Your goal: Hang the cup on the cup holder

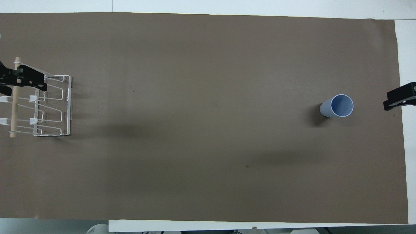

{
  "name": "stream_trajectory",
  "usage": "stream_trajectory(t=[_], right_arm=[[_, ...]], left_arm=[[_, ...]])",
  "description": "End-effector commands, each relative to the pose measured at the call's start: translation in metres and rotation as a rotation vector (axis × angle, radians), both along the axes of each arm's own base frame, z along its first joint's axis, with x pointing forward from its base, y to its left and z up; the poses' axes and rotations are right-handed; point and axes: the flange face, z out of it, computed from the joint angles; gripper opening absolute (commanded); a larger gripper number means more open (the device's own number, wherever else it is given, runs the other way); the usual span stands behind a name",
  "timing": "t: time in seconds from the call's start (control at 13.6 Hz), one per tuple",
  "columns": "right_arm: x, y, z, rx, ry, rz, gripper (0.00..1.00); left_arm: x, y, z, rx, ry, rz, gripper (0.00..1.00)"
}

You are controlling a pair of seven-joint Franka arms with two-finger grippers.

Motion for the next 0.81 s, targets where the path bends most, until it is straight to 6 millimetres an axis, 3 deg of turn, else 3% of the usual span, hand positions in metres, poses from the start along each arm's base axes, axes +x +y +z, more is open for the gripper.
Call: stream_trajectory(t=[0.0,0.59,0.74], right_arm=[[-0.004,-0.001,-0.001,0.014,-0.007,0.008,1.00],[0.002,0.005,-0.002,0.021,-0.042,0.107,1.00],[0.009,-0.004,-0.018,0.019,-0.059,0.140,1.00]], left_arm=[[-0.008,0.003,0.002,-0.005,0.004,0.013,1.00],[-0.008,0.003,0.003,-0.005,0.003,0.013,1.00],[-0.008,0.003,0.002,-0.005,0.004,0.014,1.00]])
